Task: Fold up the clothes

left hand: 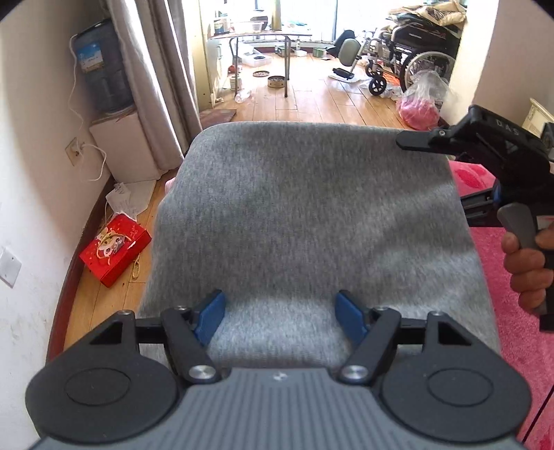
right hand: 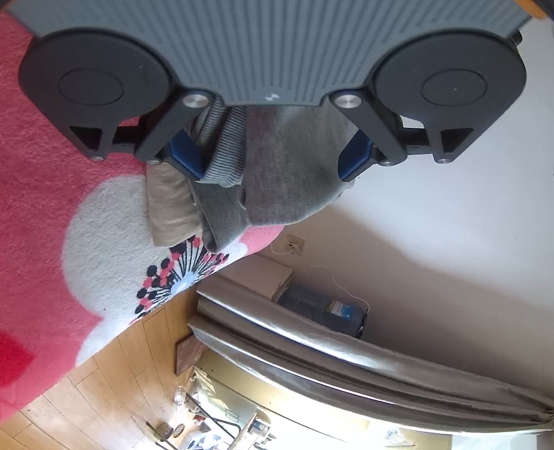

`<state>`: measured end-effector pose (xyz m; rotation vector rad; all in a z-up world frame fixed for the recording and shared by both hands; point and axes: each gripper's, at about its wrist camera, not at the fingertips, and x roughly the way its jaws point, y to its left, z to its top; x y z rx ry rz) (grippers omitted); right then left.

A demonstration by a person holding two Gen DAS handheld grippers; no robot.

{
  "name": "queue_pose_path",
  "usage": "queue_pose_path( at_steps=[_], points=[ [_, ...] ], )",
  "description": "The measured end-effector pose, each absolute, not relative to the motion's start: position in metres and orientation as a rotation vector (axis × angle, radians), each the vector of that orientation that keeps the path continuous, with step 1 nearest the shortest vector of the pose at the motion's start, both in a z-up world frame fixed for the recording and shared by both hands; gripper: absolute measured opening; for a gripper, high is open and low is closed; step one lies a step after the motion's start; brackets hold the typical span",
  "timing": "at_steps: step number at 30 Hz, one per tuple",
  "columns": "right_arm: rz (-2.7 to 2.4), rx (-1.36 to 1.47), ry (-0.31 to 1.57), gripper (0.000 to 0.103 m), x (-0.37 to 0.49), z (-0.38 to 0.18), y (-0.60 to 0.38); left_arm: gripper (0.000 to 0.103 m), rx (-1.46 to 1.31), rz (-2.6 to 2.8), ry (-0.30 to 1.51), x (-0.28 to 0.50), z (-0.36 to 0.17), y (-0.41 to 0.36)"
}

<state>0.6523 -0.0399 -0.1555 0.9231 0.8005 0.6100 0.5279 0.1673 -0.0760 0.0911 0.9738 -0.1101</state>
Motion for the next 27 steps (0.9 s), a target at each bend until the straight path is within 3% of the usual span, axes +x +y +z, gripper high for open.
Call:
queue_pose_path(
  at_steps=[2, 3, 7, 13, 17, 20, 23, 27],
  points=[
    [0.601, 0.814, 0.795, 0.052, 0.648, -0.145, -0.03, 0.072, 0.08, -0.093, 0.973, 0.528, -0.077, 0.166],
    [0.615, 0.809, 0.799, 0.032, 0.647, -0.144, -0.027, 0.072, 0.078, -0.084, 0.972, 0.528, -0.077, 0.165],
    [0.619, 0.79, 0.782, 0.027, 0.65, -0.13, -0.024, 0.07, 0.061, -0.061, 0.983, 0.531, -0.074, 0.163],
    [0.698, 0.599, 0.756, 0.025, 0.667, -0.091, -0.012, 0.07, 0.02, -0.057, 0.99, 0.536, -0.069, 0.157],
    [0.679, 0.611, 0.82, 0.028, 0.685, -0.133, -0.023, 0.07, 0.009, -0.043, 0.965, 0.538, -0.073, 0.153],
    [0.707, 0.771, 0.852, 0.034, 0.685, -0.153, -0.046, 0.071, 0.049, -0.066, 0.946, 0.534, -0.073, 0.15],
    [0.674, 0.748, 0.79, 0.046, 0.657, -0.126, -0.064, 0.071, 0.058, -0.094, 0.928, 0.528, -0.07, 0.152],
    [0.608, 0.643, 0.627, 0.047, 0.603, -0.077, -0.084, 0.071, 0.042, -0.116, 0.886, 0.519, -0.057, 0.158]
  ],
)
